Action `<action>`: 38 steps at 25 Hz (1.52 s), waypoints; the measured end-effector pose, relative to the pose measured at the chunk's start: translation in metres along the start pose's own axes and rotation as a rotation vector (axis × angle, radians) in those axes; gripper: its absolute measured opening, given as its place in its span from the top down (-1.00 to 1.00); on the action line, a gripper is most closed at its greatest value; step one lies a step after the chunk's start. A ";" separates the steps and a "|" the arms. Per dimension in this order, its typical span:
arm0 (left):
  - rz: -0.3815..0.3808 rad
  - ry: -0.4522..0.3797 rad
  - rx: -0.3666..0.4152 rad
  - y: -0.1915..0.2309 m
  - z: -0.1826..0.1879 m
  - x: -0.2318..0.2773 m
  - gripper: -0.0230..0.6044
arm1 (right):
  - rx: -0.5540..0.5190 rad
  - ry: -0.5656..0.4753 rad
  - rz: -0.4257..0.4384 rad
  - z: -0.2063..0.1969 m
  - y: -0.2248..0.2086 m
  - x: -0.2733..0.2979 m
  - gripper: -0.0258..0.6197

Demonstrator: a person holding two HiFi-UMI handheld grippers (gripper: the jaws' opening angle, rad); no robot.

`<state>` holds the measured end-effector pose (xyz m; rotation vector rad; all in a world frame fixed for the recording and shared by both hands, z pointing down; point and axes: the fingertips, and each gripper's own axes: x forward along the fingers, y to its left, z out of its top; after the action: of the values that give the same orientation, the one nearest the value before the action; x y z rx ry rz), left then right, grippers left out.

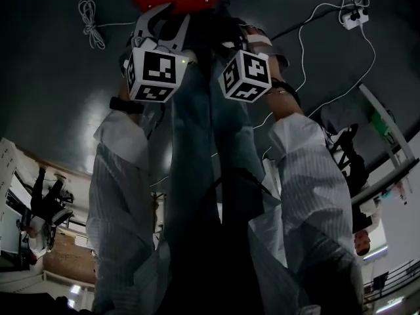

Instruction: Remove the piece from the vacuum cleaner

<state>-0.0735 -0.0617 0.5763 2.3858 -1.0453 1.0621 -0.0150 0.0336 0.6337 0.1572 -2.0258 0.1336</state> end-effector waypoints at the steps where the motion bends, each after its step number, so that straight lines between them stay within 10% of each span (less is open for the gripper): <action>1: 0.009 -0.011 -0.003 -0.001 0.001 0.000 0.58 | 0.004 0.002 0.009 -0.001 0.000 0.000 0.38; 7: 0.042 -0.019 -0.021 0.000 0.000 0.002 0.56 | -0.067 0.000 0.101 -0.006 0.013 0.000 0.78; 24: 0.037 0.008 -0.039 0.000 -0.004 0.005 0.55 | -0.027 -0.012 0.180 -0.008 0.050 -0.002 0.74; 29: 0.037 0.007 -0.035 -0.001 -0.004 0.005 0.55 | -0.159 0.021 0.339 -0.017 0.105 -0.005 0.83; 33: 0.036 0.020 -0.064 0.000 -0.004 0.004 0.55 | 0.092 0.013 0.293 -0.020 0.119 -0.015 0.83; 38: 0.077 -0.001 -0.324 0.015 0.016 -0.052 0.66 | 0.296 -0.074 0.243 0.010 0.093 -0.057 0.83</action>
<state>-0.1002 -0.0552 0.5275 2.1021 -1.2154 0.8413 -0.0149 0.1267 0.5755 0.1021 -2.0850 0.5889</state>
